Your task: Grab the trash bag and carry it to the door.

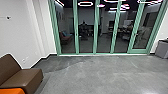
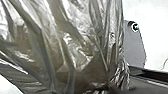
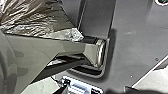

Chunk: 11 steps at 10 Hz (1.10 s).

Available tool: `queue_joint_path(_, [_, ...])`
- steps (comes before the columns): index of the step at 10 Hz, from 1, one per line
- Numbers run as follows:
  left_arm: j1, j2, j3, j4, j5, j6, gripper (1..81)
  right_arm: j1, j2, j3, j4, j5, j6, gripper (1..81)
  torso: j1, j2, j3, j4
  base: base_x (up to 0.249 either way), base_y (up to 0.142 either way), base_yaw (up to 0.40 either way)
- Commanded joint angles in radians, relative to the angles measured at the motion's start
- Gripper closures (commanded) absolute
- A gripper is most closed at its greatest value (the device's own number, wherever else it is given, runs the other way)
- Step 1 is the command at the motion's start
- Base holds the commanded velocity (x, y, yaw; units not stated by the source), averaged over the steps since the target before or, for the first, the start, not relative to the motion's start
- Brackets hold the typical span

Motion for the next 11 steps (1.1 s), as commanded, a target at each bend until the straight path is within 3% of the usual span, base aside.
queue_joint_path(1, [-0.059, 0.002, 0.005, 0.008, 0.058, 0.005, 81.1, 0.042, -0.003, 0.008, -0.009, -0.063, -0.001, 1.0, 0.000, 0.000, 0.000, 0.000, 0.000, 0.000, -0.345])
queue_joint_path(11, [-0.059, 0.002, 0.002, 0.006, 0.058, 0.005, 81.1, 0.039, -0.001, 0.008, -0.009, -0.057, -0.001, 1.0, 0.000, 0.000, 0.000, 0.000, 0.000, 0.000, -0.285])
